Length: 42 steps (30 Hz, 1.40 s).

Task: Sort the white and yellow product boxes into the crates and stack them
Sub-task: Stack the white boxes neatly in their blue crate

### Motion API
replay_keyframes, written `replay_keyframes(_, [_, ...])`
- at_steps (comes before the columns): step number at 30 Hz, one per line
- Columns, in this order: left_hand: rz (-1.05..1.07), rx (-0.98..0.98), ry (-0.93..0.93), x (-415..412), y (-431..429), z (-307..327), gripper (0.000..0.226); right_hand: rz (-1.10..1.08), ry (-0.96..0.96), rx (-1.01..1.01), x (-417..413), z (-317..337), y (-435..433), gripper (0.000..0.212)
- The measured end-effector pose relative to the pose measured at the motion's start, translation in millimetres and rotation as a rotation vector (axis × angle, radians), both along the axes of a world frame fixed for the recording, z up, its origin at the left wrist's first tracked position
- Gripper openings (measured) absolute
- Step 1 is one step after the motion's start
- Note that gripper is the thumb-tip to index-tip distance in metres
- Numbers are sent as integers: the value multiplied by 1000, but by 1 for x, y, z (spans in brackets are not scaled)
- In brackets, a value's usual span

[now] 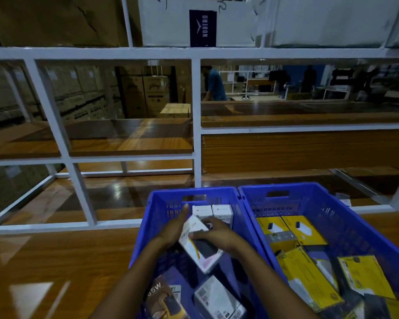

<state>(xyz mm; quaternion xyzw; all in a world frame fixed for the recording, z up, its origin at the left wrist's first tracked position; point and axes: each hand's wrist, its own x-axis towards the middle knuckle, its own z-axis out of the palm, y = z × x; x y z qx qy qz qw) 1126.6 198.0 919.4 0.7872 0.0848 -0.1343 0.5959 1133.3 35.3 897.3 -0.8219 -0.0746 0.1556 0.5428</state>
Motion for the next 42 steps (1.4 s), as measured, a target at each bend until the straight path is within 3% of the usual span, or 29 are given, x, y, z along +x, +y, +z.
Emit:
replay_keyframes(3, [182,-182,-108,-1,-2,11,72,-175,-14,200,-2,6,2,48])
replay_keyframes(5, [248,-325,-170,-1,-7,12,52,-265,-18,326,-3,9,6,55])
replay_keyframes(7, [170,-363,-230,-2,-10,4,36,-339,-36,402,-3,10,10,54])
replay_keyframes(10, [64,-370,-323,-8,-11,2,32,-446,-10,517,-2,11,14,35])
replay_keyframes(16, [103,-384,-431,-5,-6,4,33,-416,28,661,-11,18,16,35])
replay_keyframes(21, [162,-410,-462,-1,-2,5,33,-373,24,633,-16,25,18,32])
replay_keyframes(25, [179,-483,-395,-1,1,4,29,-361,-160,652,-24,34,21,14])
replay_keyframes(27, [177,-549,-315,-2,1,4,29,-409,-394,471,-25,32,22,17])
replay_keyframes(29, [149,-597,-185,-2,1,5,34,-455,-615,192,-25,28,22,46])
replay_keyframes(31, [106,-657,-79,-1,-1,5,38,-446,-743,29,-28,26,26,69])
replay_keyframes(33, [110,-649,-27,-2,-2,4,35,-394,-839,-71,-34,24,34,78])
replay_keyframes(38, [287,-652,61,0,7,-5,26,-349,-958,-331,-45,18,50,91])
replay_keyframes(42, [291,-585,11,1,4,-3,27,-333,-885,-307,-43,16,49,98])
